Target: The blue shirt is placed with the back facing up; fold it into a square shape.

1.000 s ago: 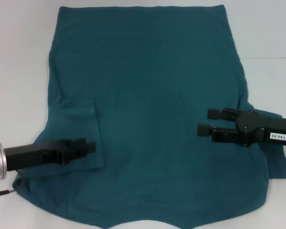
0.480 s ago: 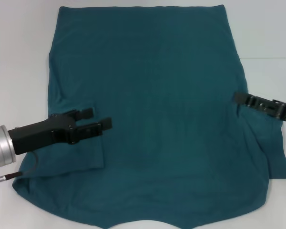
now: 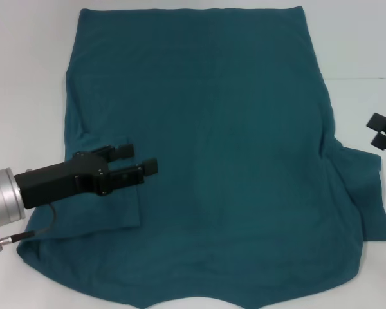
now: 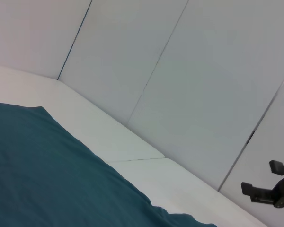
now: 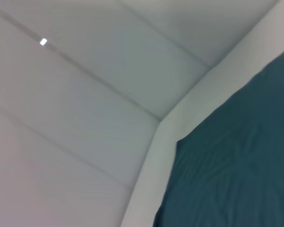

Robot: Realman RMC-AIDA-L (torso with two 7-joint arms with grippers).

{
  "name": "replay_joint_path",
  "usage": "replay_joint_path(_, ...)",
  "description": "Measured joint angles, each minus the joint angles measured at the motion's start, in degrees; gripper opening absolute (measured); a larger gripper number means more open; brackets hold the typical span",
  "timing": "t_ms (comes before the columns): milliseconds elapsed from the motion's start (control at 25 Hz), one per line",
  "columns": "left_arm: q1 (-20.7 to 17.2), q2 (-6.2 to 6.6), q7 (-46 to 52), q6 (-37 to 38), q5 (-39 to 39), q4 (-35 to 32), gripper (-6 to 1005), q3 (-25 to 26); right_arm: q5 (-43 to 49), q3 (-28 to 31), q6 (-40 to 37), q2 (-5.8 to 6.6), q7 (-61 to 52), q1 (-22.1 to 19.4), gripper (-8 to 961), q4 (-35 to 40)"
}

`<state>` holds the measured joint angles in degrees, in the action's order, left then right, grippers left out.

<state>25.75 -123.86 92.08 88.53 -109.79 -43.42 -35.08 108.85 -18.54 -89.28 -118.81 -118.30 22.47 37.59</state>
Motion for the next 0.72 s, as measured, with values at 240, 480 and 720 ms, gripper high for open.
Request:
replay_joint_path(240, 0.0, 0.05, 0.0, 0.1, -0.1, 0.0, 866, 0.0, 3.3, 0.0, 2.4, 0.18, -5.0, -0.9, 895, 0.3)
replay_joint_path(480, 0.0, 0.12, -0.1, 0.1, -0.7, 0.0, 866, -0.1, 9.6, 0.1, 3.3, 0.43, -8.9, -1.1, 895, 2.9)
replay_joint_path(720, 0.0, 0.11, 1.5, 0.8, -0.8, -0.1, 865, 0.0, 11.8, 0.5, 3.4, 2.12, -10.4, -2.1, 895, 3.7)
